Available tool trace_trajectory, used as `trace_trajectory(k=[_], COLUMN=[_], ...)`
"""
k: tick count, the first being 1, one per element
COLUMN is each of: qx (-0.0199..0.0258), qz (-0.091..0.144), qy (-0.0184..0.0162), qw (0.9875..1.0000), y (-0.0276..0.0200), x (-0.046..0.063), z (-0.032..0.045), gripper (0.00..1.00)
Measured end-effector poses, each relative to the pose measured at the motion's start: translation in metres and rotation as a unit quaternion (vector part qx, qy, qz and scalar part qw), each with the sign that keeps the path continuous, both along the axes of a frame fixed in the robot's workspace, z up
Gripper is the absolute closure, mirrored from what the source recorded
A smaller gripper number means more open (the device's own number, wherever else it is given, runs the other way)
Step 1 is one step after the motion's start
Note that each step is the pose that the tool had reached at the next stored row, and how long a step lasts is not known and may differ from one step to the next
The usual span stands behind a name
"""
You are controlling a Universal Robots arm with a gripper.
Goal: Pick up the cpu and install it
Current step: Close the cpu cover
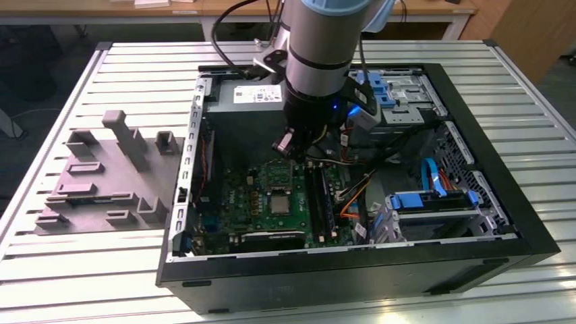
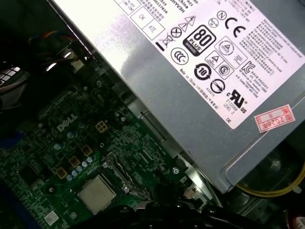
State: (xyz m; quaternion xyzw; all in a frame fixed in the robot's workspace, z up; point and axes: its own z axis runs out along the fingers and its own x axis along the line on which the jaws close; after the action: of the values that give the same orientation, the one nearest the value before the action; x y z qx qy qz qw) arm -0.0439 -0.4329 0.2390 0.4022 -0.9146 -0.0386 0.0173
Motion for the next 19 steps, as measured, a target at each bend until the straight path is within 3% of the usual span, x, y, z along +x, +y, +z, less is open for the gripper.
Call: trace_trajectory(k=[19], qx=[0.0], qz=[0.032], qy=[0.0041], qw=[0.9995], y=[0.0003], x=[-0.0002], z=[0.0046], gripper=[0.89])
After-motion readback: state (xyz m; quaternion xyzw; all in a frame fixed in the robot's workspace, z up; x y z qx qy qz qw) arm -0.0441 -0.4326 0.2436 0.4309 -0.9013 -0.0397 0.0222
